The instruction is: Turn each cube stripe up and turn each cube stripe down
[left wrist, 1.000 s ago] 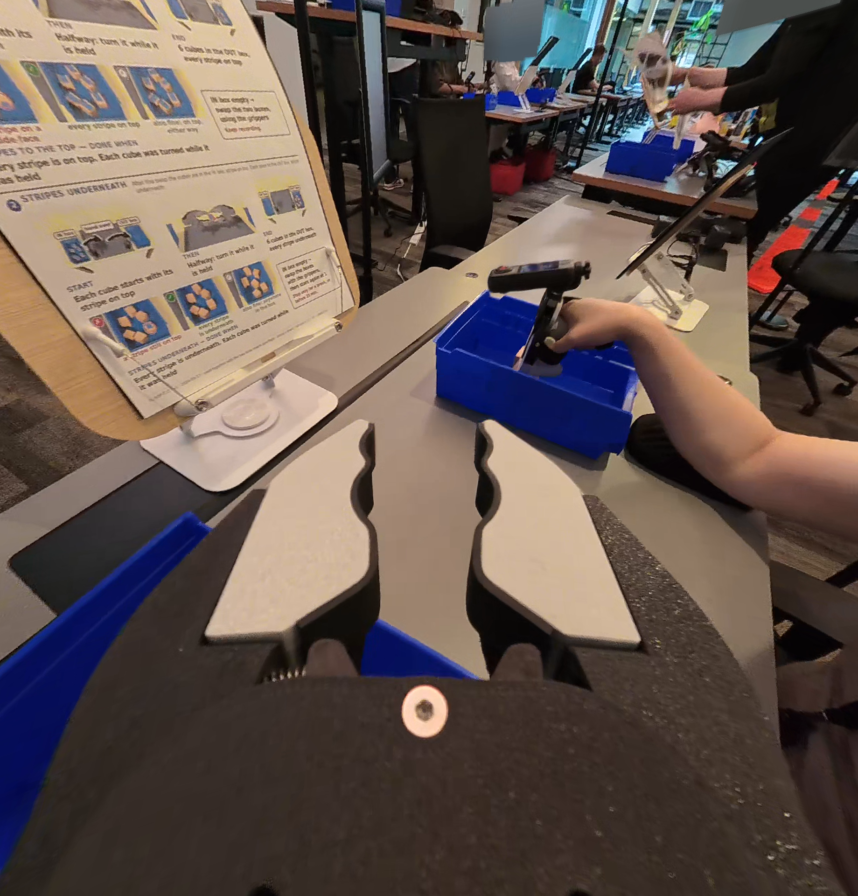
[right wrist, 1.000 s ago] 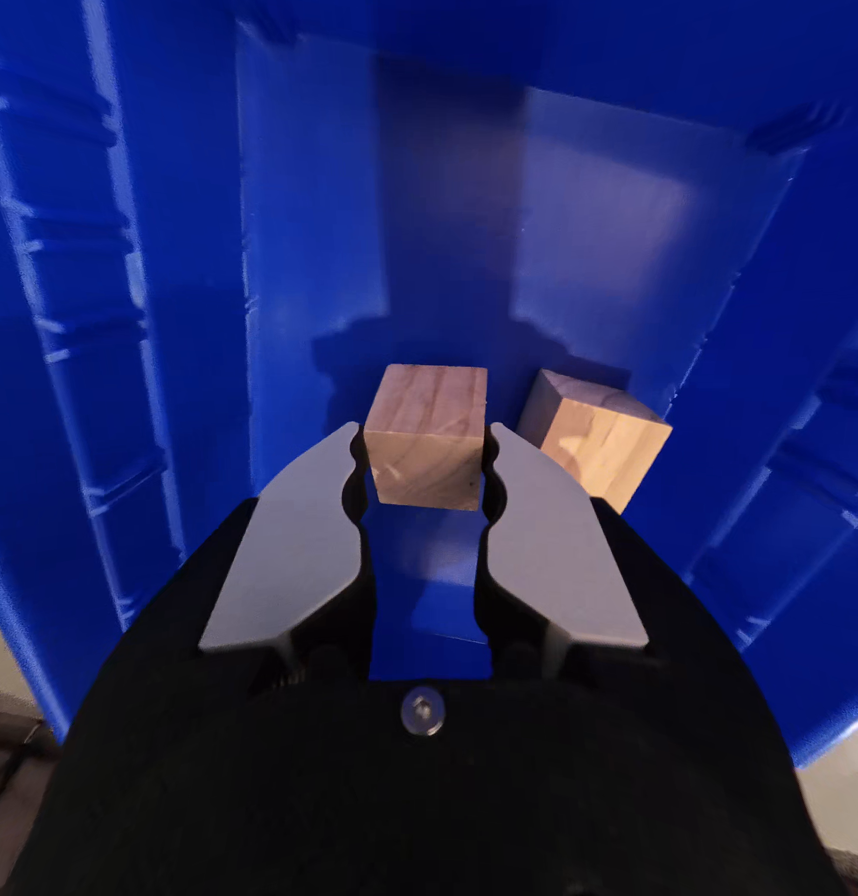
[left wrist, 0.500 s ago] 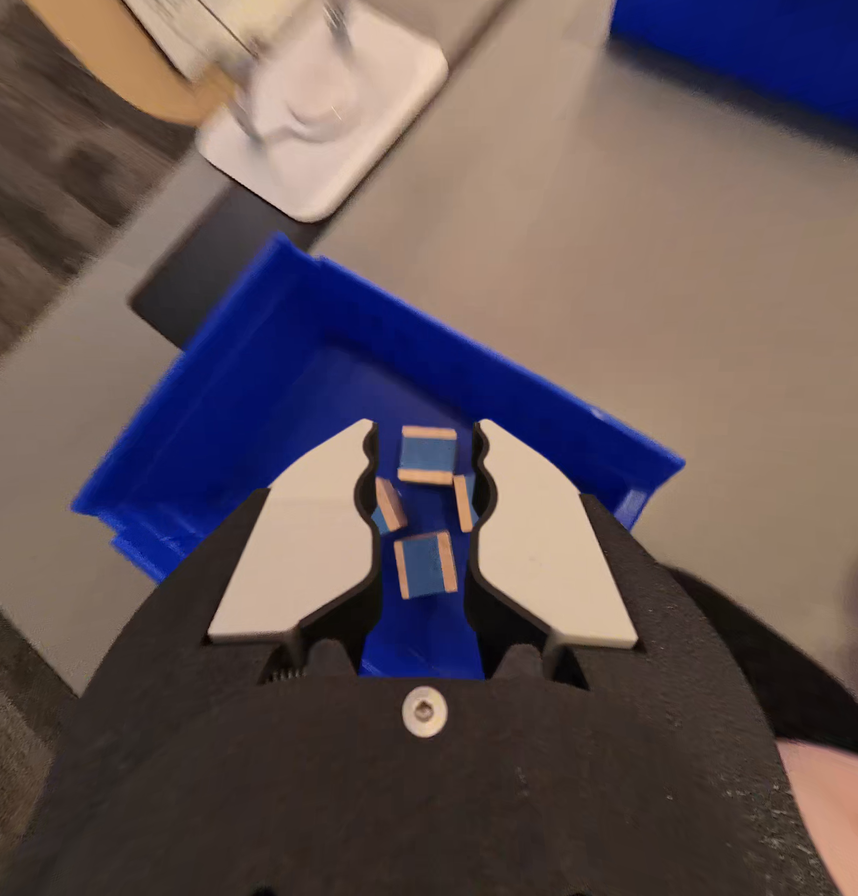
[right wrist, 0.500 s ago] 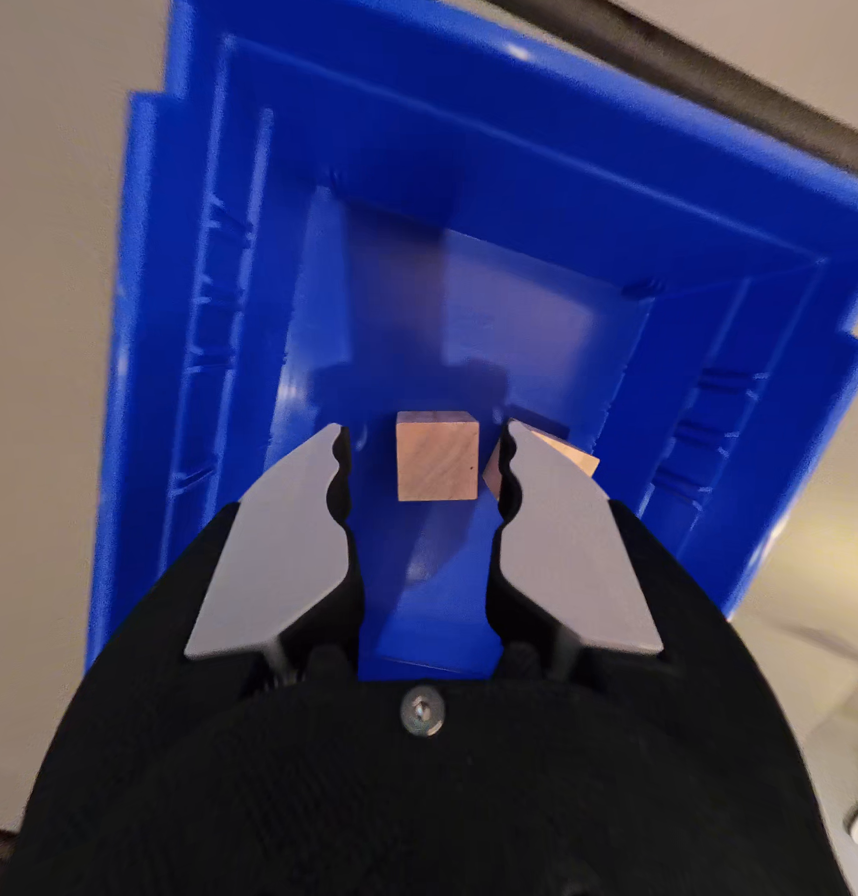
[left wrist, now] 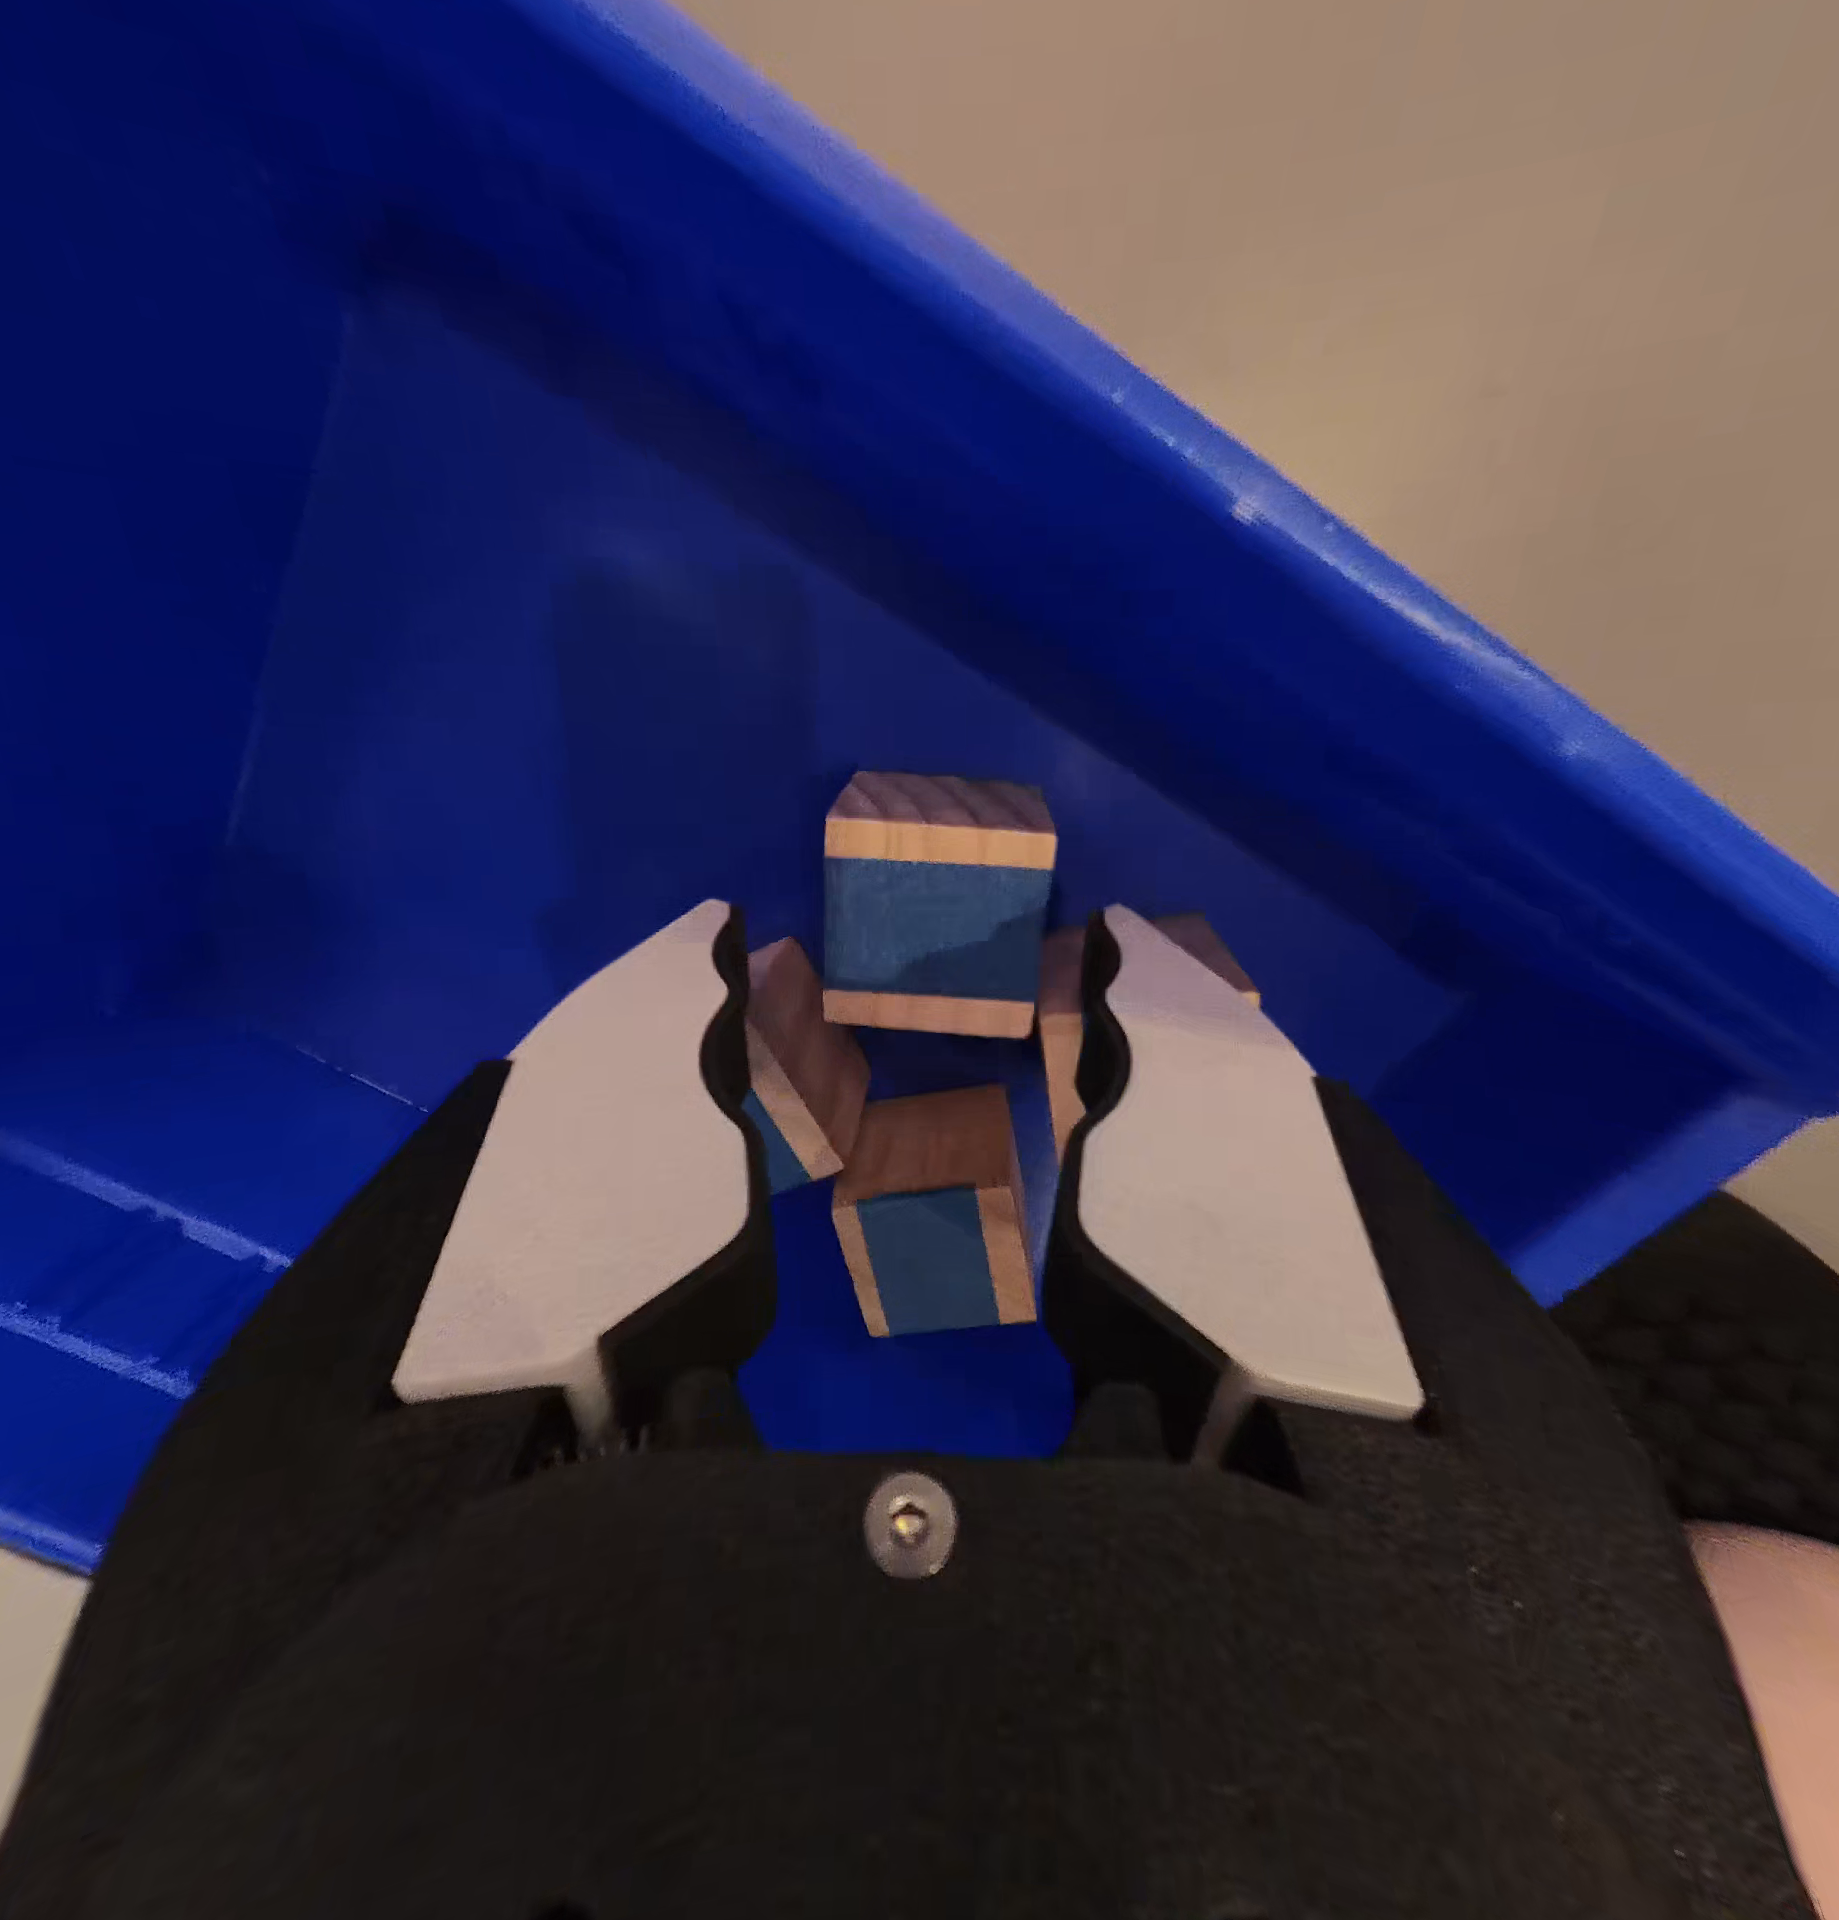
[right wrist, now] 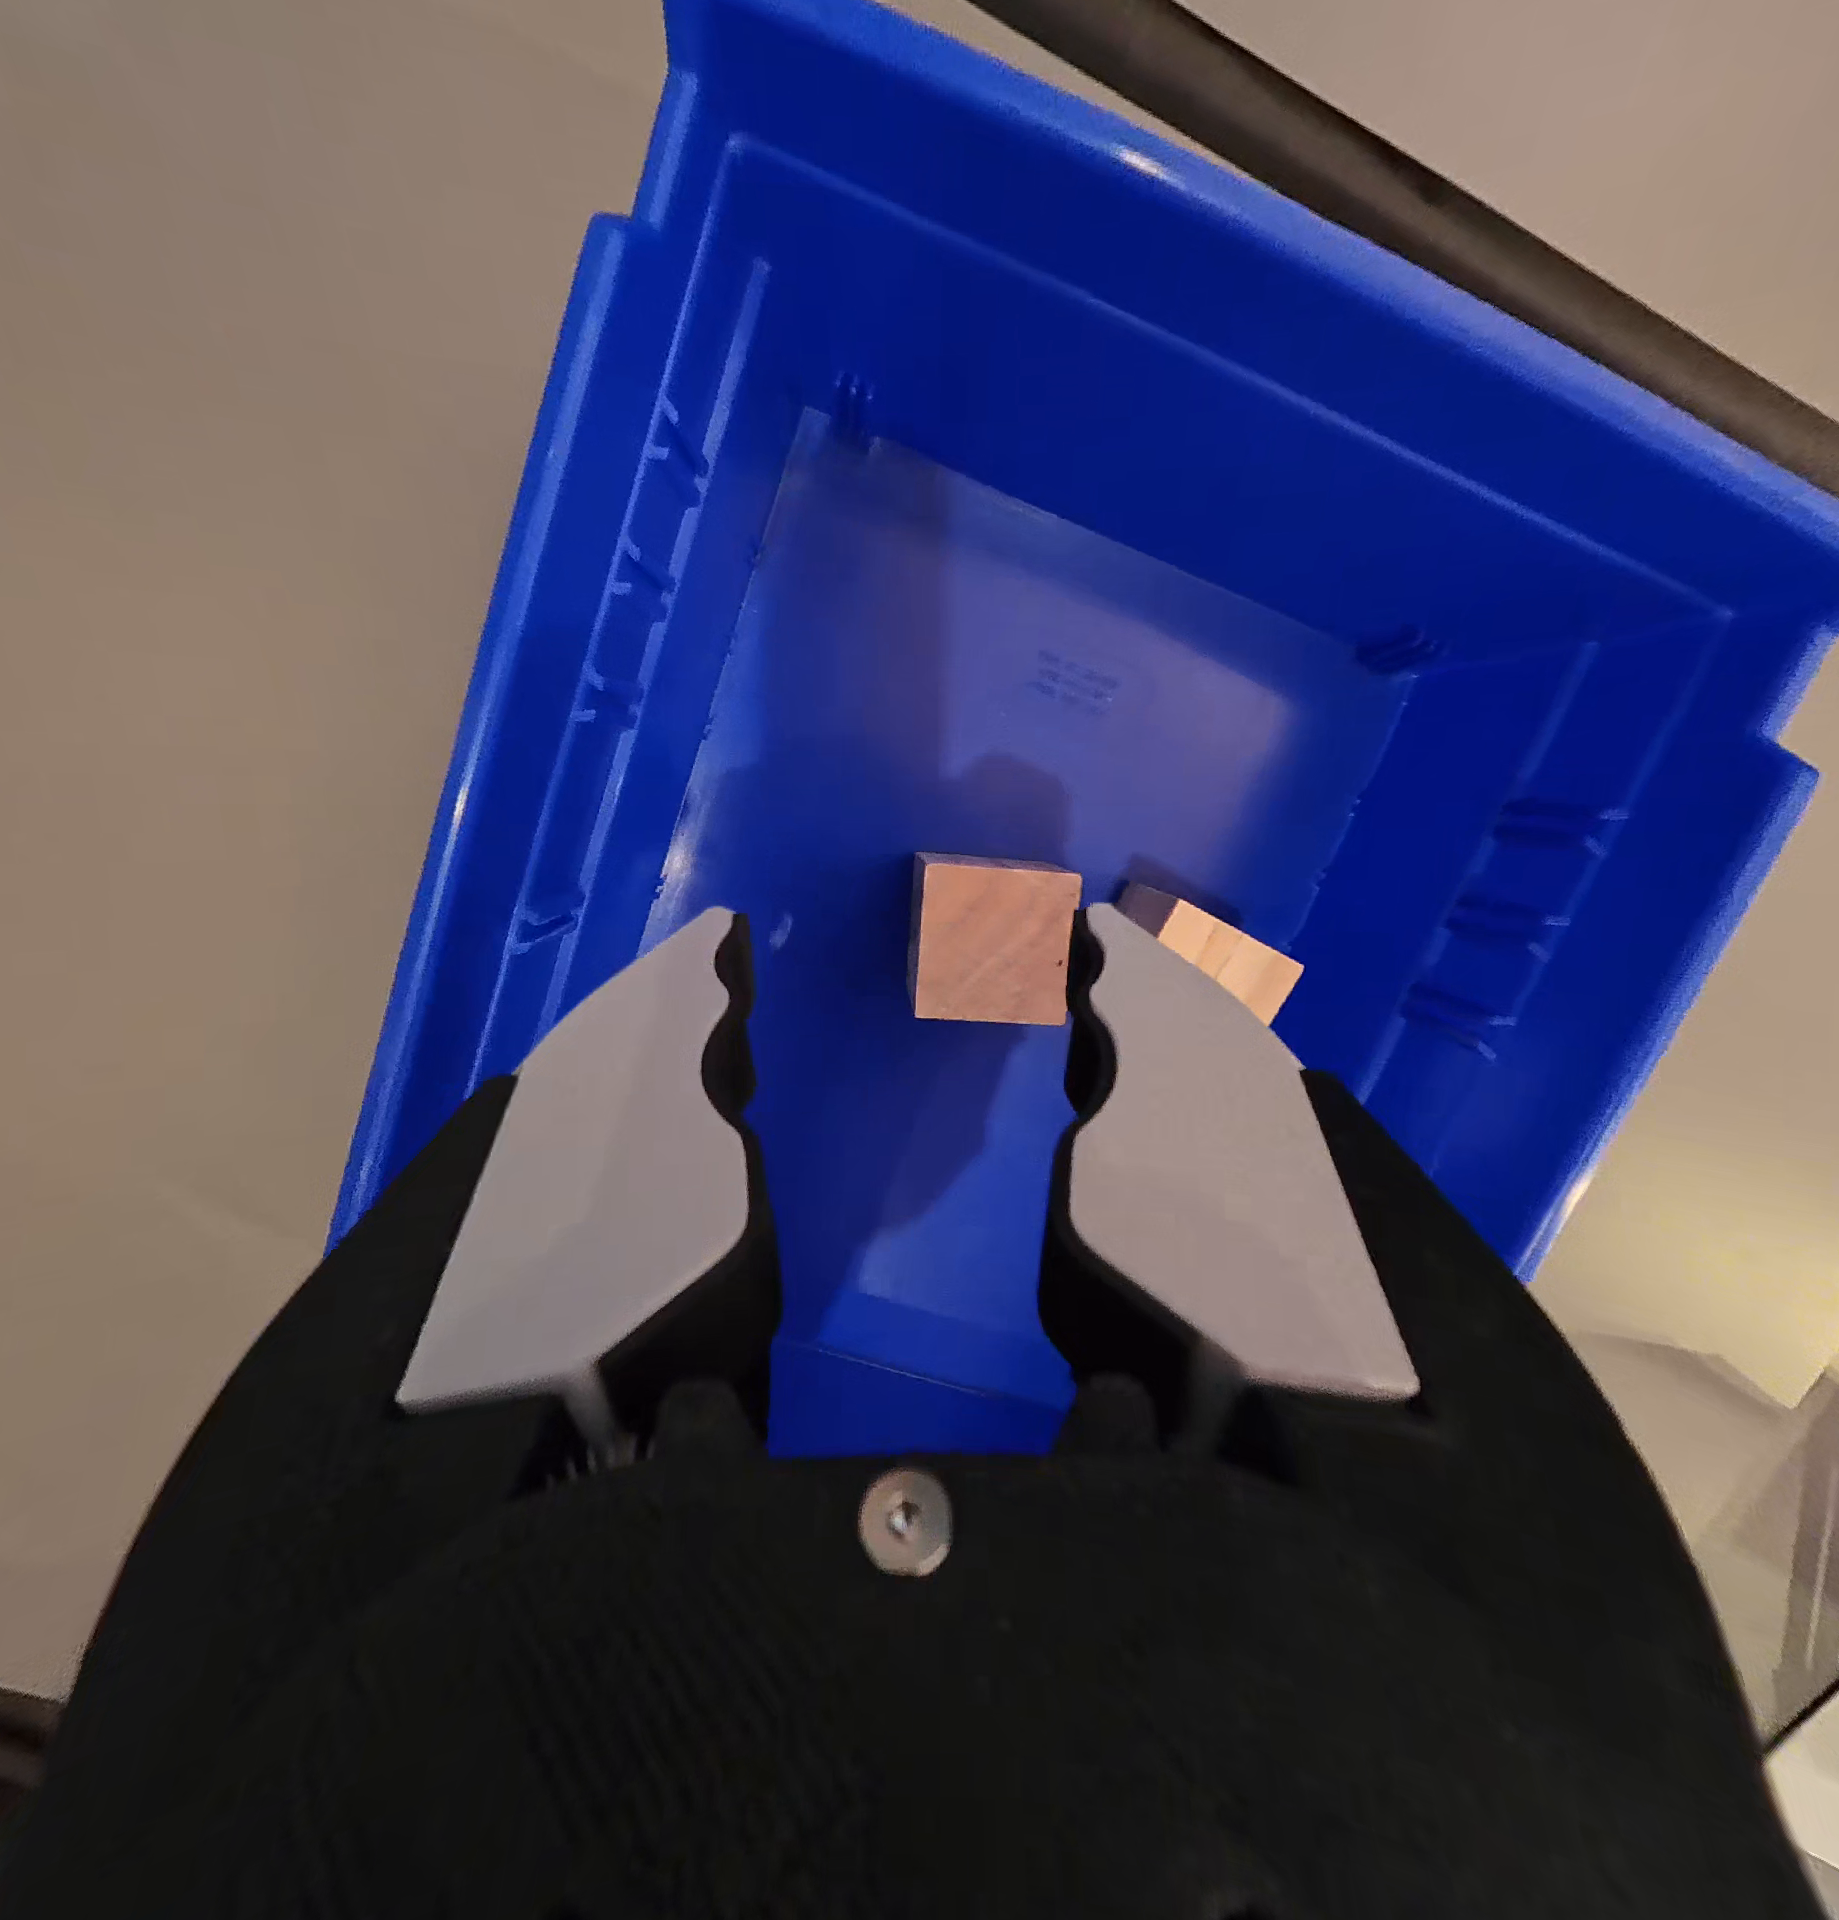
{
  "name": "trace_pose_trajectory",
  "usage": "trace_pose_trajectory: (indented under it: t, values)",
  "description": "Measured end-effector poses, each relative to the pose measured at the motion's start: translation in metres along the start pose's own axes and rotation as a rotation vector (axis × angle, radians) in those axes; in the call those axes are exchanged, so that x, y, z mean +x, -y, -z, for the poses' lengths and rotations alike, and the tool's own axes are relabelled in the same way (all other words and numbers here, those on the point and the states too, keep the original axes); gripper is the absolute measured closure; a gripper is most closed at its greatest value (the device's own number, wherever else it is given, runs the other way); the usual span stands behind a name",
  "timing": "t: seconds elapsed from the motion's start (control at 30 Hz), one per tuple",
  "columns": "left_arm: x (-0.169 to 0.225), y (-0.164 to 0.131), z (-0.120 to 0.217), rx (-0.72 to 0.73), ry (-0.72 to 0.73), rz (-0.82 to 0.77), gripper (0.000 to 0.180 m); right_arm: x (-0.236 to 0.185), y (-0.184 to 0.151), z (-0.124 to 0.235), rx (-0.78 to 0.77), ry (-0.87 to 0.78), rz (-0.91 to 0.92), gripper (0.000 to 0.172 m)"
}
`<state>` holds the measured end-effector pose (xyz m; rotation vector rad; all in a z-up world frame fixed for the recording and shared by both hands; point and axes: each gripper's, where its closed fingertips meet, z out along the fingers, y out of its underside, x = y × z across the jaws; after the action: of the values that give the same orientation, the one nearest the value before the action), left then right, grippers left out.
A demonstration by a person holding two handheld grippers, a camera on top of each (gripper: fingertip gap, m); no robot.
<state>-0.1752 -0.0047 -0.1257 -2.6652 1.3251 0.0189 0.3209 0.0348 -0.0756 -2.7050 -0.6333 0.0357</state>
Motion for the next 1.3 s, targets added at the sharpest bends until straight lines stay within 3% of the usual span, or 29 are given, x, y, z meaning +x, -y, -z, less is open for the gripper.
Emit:
trace_pose_trajectory:
  t: [0.03,0.2,0.37,0.5,0.6,0.7,0.77,0.83,0.93,1.03,1.13,1.3]
  values:
    - [0.001,0.0,-0.003,-0.017,-0.002,-0.002,0.12,0.0,-0.001,-0.001,-0.007,0.0,0.002,0.112]
    - [-0.001,-0.005,-0.017,-0.096,0.008,-0.008,0.135,-0.001,-0.003,-0.002,-0.02,0.003,0.016,0.112]
    - [-0.011,-0.007,-0.006,-0.095,0.083,-0.029,0.135,0.001,-0.002,0.003,-0.008,-0.006,0.016,0.114]
    - [-0.024,0.012,0.042,0.135,0.162,0.031,0.135,0.004,0.01,0.02,0.072,-0.067,0.019,0.117]
    - [-0.016,0.041,0.098,0.438,0.178,0.029,0.135,-0.004,0.037,0.048,0.239,-0.149,0.073,0.118]
    - [0.027,0.08,0.156,0.771,-0.007,0.001,0.135,-0.05,0.084,0.094,0.572,-0.183,0.281,0.118]
    - [0.063,0.102,0.188,0.95,-0.193,-0.021,0.136,-0.118,0.103,0.123,0.834,-0.096,0.539,0.111]
    - [0.098,0.119,0.209,1.052,-0.412,-0.024,0.136,-0.194,0.096,0.146,1.076,0.039,0.813,0.1]
    - [0.142,0.134,0.223,1.097,-0.701,-0.047,0.136,-0.258,0.082,0.167,1.337,-0.013,1.022,0.098]
    - [0.172,0.143,0.226,1.092,-0.834,-0.096,0.136,-0.289,0.073,0.178,1.471,-0.056,1.066,0.097]
    - [0.194,0.145,0.224,1.059,-0.899,-0.149,0.136,-0.303,0.068,0.176,1.496,-0.087,1.101,0.097]
    - [0.21,0.145,0.218,1.027,-0.887,-0.21,0.136,-0.309,0.062,0.175,1.519,-0.104,1.146,0.124]
